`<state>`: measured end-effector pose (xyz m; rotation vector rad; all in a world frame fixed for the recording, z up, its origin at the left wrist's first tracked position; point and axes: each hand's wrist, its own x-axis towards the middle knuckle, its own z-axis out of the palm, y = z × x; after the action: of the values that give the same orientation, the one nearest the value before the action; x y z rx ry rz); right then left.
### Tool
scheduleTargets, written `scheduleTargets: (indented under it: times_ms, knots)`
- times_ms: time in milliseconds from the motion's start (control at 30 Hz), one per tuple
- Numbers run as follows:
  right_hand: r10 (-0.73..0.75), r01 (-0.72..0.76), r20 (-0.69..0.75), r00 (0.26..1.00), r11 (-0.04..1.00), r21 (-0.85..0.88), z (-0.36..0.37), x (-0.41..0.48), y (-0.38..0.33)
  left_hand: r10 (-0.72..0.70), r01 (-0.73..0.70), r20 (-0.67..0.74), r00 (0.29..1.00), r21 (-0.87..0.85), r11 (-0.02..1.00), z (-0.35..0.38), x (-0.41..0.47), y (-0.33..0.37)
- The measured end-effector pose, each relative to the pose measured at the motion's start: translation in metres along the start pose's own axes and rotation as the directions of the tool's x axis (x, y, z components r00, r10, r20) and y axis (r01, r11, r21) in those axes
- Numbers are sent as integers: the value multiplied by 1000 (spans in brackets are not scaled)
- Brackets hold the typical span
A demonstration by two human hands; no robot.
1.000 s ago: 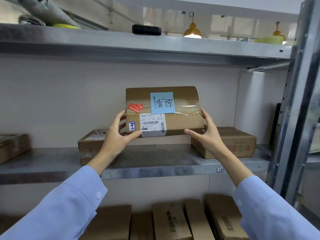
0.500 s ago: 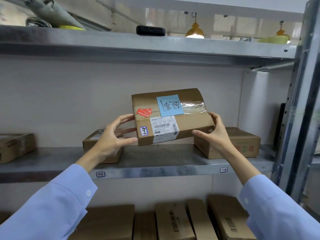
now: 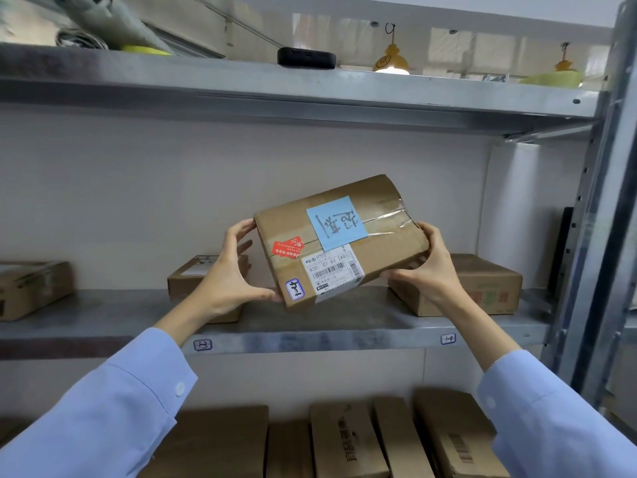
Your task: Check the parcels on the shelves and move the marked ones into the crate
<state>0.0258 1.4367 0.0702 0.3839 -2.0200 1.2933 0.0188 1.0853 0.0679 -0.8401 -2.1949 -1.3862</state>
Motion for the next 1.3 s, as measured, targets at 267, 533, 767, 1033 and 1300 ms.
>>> scheduleTargets:
  times_ms: [267, 533, 767, 1033, 1300]
  knots:
    - [-64, 64, -11, 998, 998, -2, 0, 2, -8, 4, -5, -17, 1000, -65, 998, -4, 5, 1]
    - [-89, 90, -25, 996, 996, 23, 0, -1, -19, 29, -35, -47, 998, -138, 990, 2, 6, -1]
    - [-48, 51, -48, 998, 997, 58, 7, -5, -16, 64, -66, -30, 997, -45, 997, 5, -1, 0]
    - [-21, 16, 94, 995, 999, 47, 17, -8, -14, 75, -77, -110, 991, -13, 997, 18, -5, 3]
    - [1, -3, 301, 954, 1000, 6, 23, -23, -14, 5, -10, -177, 984, -26, 1000, 29, -5, -3]
